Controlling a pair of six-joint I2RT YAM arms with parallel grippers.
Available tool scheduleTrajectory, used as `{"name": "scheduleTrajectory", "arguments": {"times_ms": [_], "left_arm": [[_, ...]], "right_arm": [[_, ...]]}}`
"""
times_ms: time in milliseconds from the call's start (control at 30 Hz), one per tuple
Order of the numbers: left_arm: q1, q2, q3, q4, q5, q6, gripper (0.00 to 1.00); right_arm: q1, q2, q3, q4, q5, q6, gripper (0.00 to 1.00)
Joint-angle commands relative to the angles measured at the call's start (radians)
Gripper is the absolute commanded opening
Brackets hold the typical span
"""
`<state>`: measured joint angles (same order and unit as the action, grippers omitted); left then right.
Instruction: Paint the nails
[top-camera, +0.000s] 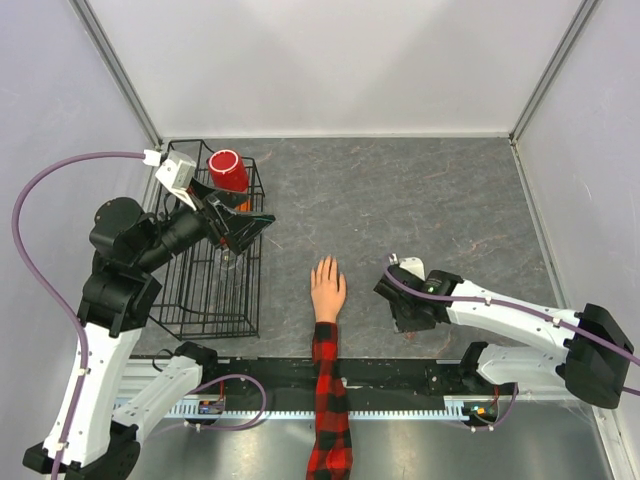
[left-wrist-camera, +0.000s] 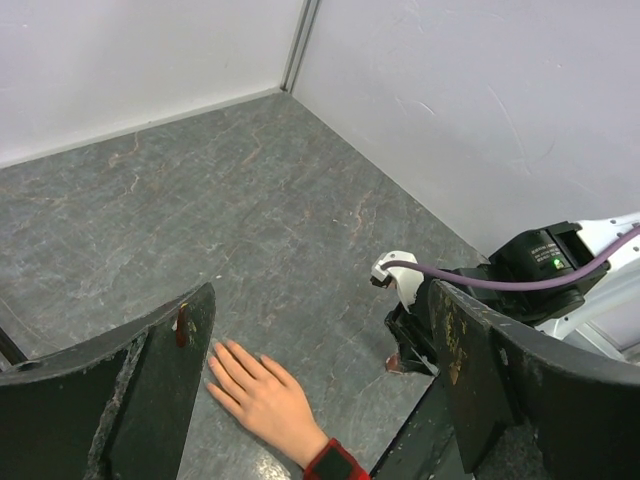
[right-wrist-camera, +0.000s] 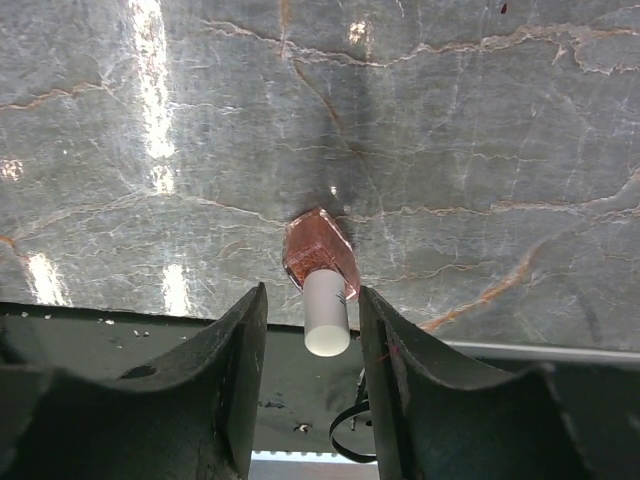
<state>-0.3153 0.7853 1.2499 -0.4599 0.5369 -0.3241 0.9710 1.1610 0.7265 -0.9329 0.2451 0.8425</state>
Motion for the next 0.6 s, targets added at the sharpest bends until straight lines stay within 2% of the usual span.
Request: {"name": "scheduleTrajectory", "arguments": {"times_ms": [0, 100, 200, 267, 300, 333, 433, 567], "left_arm": [[0.005, 0.003, -0.014, 0.033, 0.034, -0.024, 0.93], [0.004, 0.005, -0.024, 0.035, 0.035, -0.023, 0.93], [0.004, 0.002, -0.04, 0.032, 0.044, -0.016, 0.92], [0.004, 0.005, -0.058, 0.03, 0.052, -0.01, 0.92], [0.004, 0.003, -0.072, 0.029, 0.058, -0.009, 0.91], [0.004, 0.003, -0.079, 0.03, 0.073, -0.003, 0.9], [0.004, 0.002, -0.119, 0.032, 0.103, 0.005, 0.89], [0.005, -0.014, -0.211, 0.09, 0.233, 0.011, 0.86]], "right_arm": [[0.012, 0.006, -0.007, 0.013, 0.039, 0.017, 0.49], [0.017, 0.008, -0.009, 0.017, 0.054, 0.017, 0.45], [0.018, 0.009, -0.007, 0.025, 0.074, 0.01, 0.36], [0.018, 0.015, 0.001, 0.026, 0.086, -0.003, 0.21], [0.018, 0.019, 0.016, 0.026, 0.098, -0.011, 0.07], [0.02, 0.025, 0.028, 0.025, 0.105, -0.029, 0.0], [0.023, 0.032, 0.102, 0.026, 0.129, -0.084, 0.0], [0.025, 0.025, 0.285, 0.083, 0.079, -0.294, 0.0]]}}
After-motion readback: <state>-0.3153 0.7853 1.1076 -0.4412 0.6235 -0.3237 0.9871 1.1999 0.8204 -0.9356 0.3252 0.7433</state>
